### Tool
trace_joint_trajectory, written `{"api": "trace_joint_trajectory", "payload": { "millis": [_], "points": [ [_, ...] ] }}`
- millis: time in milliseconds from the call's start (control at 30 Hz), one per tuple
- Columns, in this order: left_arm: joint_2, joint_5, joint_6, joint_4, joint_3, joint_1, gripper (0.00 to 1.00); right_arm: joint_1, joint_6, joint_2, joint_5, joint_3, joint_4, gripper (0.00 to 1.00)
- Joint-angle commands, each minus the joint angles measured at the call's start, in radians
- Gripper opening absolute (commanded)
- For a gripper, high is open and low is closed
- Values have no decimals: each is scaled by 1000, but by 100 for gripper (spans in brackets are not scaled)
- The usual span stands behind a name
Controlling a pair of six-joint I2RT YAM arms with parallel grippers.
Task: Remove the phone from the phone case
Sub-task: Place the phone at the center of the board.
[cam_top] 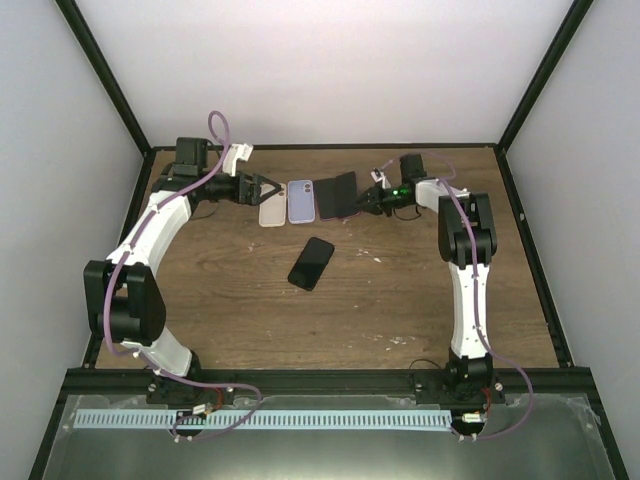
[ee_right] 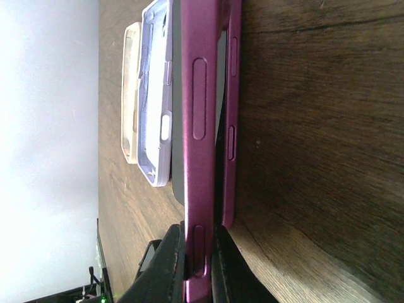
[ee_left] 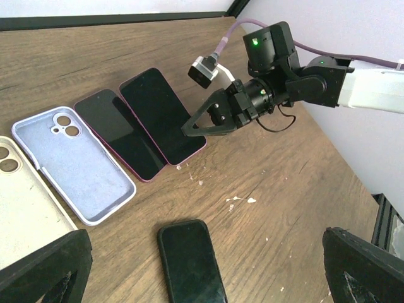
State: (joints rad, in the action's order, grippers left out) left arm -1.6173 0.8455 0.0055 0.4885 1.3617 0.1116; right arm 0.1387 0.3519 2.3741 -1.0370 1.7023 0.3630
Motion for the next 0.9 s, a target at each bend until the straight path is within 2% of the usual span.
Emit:
{"api": "trace_joint_trajectory", "payload": {
  "millis": [0,367,867],
  "points": [
    [-12,6,13,-8,20,-4,100,-24,-36,-50,7,51,4,1],
    [-7,4,13,-10,14,-4,100,-61,-86,-50,60,48,53,1],
    [-5,-8,19,2,11,-4,100,-11,-39,9,58,58,27,1]
  ]
}}
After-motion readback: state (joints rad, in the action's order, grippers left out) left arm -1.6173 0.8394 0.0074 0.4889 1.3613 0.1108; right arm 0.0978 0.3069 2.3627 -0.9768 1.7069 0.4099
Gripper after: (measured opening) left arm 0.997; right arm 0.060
